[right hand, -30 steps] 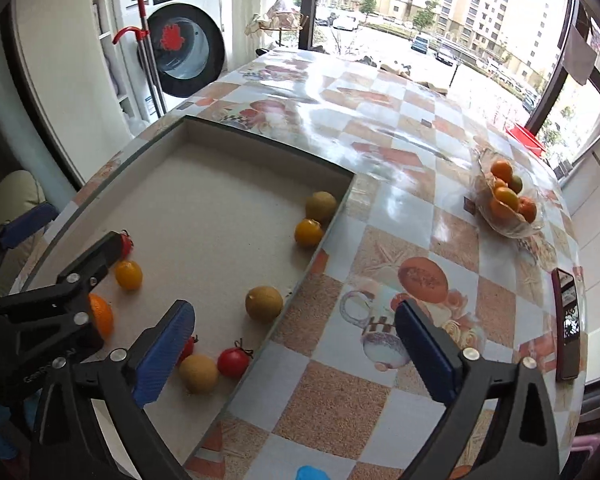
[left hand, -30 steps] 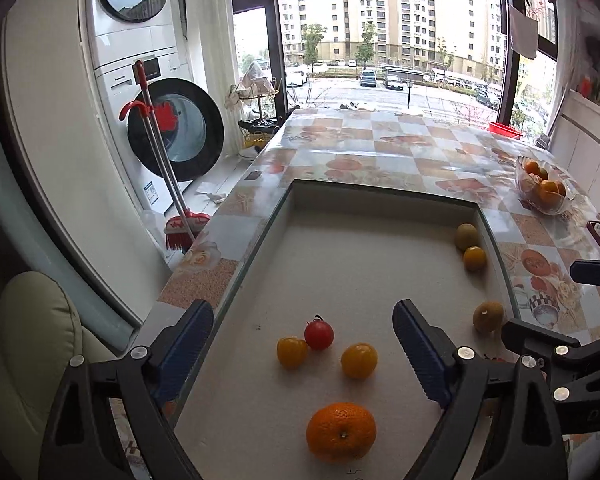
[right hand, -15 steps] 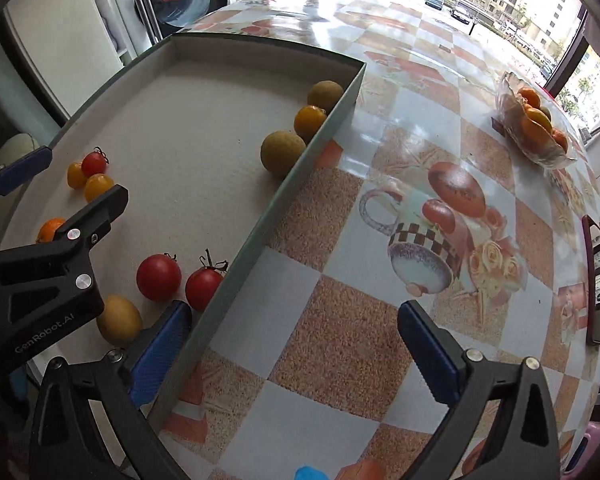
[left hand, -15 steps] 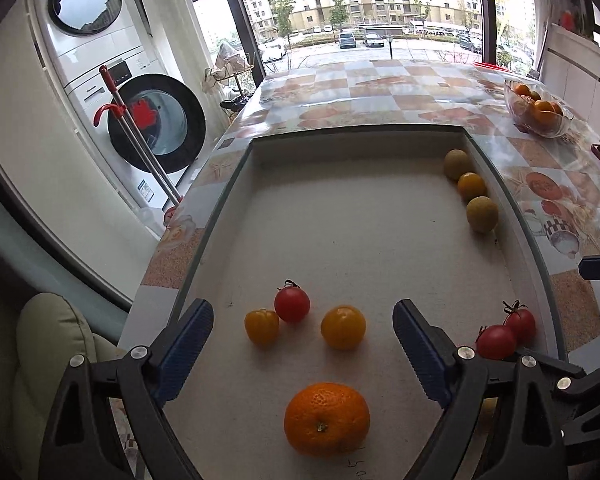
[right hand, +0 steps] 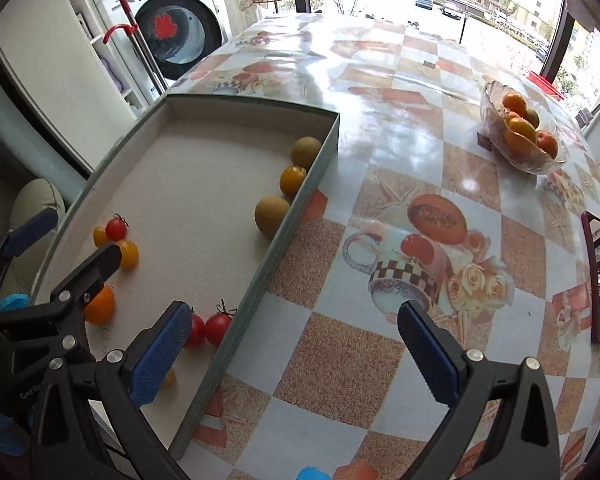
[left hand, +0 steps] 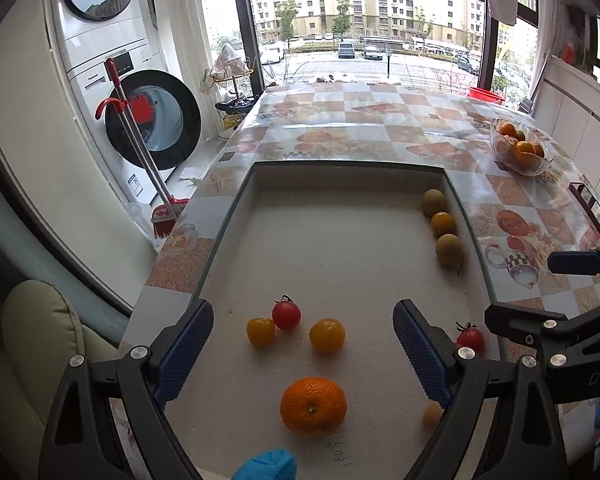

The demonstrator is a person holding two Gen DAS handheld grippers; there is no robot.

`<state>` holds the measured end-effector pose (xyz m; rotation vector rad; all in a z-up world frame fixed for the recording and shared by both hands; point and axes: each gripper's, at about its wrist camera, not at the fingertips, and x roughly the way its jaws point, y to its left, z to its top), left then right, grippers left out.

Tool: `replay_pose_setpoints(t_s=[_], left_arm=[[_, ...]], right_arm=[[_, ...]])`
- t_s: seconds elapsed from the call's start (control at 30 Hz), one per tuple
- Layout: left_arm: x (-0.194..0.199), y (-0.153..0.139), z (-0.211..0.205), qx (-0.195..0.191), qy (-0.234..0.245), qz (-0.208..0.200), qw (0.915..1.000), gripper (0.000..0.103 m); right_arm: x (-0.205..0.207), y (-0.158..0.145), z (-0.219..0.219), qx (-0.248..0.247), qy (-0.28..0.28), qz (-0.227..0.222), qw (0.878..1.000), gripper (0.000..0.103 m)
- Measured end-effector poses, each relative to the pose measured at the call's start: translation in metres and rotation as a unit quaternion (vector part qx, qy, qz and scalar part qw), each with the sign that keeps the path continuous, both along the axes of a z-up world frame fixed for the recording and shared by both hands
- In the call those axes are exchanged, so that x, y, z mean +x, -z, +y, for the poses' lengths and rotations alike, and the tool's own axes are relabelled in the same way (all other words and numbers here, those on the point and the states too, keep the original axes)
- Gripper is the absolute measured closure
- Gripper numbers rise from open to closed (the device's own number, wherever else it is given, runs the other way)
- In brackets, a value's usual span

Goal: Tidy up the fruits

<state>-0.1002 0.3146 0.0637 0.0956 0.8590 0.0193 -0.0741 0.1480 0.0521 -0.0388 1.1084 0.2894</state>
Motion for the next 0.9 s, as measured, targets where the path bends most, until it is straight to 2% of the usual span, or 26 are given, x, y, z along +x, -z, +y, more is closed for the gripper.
replay_pose_setpoints(t_s=[0.07, 0.1, 0.13, 0.23, 0.3, 0.4, 0.5, 0.67, 0.9], left_arm=[[-0.004, -0.004, 0.0, -0.008, -0.001, -0.002, 1.0, 0.008], [-0.005, -0.006, 0.002, -0.004, -0.011, -0.001, 0.9999, 0.0], [-0.005, -0.007, 0.004, -0.005, -0.019, 0.001, 0.9998, 0.001], [-0.007, -0.006, 0.01, -0.056, -0.005, 0.034, 0.9978, 0.001], [-0.009, -0.005, 0.01, -0.067, -0.005, 0.041, 0.9969, 0.001], [-0.016, -0.006, 0.006, -0.041, -0.008, 0.045, 0.9981, 0.001], [-0.018, -0.004, 0.003, -0.012, -0.019, 0.067, 0.9975, 0.001], [-0.025, -0.002, 0.006, -0.012, -0.029, 0.091, 0.9954, 0.001], [-0.028, 0.001, 0.006, 0.005, -0.039, 0.097, 0.9945, 0.001]], right_arm=[[0.0, -0.009, -0.004, 0.007, 0.004, -0.014, 1.0, 0.0], [-0.003, -0.013, -0.006, 0.013, 0.004, -0.018, 1.0, 0.0], [-0.005, -0.017, -0.009, 0.016, 0.004, -0.019, 1.0, 0.0], [-0.001, -0.022, -0.008, 0.015, 0.003, -0.018, 1.0, 0.0], [0.006, -0.019, -0.006, 0.017, -0.001, -0.013, 1.0, 0.0], [0.01, -0.018, -0.001, 0.021, -0.007, -0.001, 1.0, 0.0], [0.007, -0.017, 0.003, 0.021, -0.015, 0.008, 1.0, 0.0], [-0.002, -0.02, 0.011, 0.014, -0.031, 0.004, 0.999, 0.0], [-0.007, -0.02, 0.014, 0.01, -0.041, 0.008, 0.999, 0.0]])
